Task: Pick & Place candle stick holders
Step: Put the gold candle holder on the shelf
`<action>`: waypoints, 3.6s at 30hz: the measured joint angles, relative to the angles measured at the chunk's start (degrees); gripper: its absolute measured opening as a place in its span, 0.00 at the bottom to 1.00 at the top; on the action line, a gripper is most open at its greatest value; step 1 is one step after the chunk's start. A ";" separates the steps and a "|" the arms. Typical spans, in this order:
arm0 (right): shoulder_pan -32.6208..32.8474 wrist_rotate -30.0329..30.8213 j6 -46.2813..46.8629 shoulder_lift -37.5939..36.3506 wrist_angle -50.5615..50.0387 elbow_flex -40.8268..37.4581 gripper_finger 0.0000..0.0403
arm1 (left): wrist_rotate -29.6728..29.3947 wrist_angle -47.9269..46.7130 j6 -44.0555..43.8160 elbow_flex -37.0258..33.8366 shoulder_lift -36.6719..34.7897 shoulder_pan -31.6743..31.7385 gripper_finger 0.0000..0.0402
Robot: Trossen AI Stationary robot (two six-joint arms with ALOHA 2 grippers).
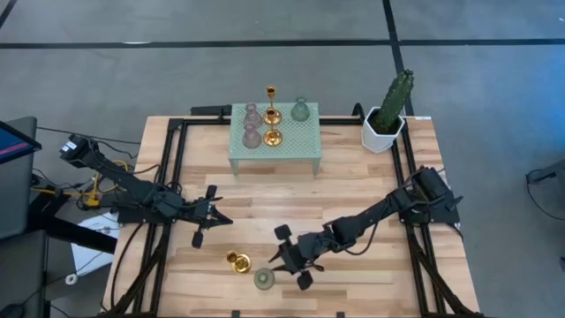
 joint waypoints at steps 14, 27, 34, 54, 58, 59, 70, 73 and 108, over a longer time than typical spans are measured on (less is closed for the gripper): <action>-0.87 2.92 4.93 -3.83 -2.62 -1.07 0.04 | 6.00 0.24 -2.09 0.00 2.97 -0.46 0.01; 1.17 17.65 5.16 -8.07 -13.12 -1.20 0.00 | 2.37 5.03 -6.00 0.00 13.22 -6.04 0.01; 0.90 13.84 5.00 -10.31 -14.83 -1.24 0.00 | 2.18 8.57 -5.70 0.00 15.56 -6.40 0.01; -1.25 12.21 17.62 -32.07 27.05 -43.00 0.00 | 0.91 10.97 -6.00 0.00 15.58 -8.24 0.01; -0.84 17.12 19.62 -33.71 29.77 -46.74 0.00 | 0.78 11.10 -7.41 0.00 16.17 -11.67 0.01; -0.86 17.70 19.96 -34.01 29.96 -47.03 0.00 | 0.15 11.05 -7.93 0.00 16.62 -12.56 0.01; -0.98 18.18 16.55 -34.07 33.65 -47.10 0.00 | -5.73 18.80 -15.92 0.01 33.07 -15.72 0.01; -0.95 18.11 16.43 -34.07 33.67 -47.10 0.00 | -3.08 22.43 -15.67 0.02 36.56 -15.72 0.01; -0.95 18.08 16.59 -34.03 34.24 -47.10 0.00 | -0.34 35.17 -21.00 9.55 56.96 -12.90 0.48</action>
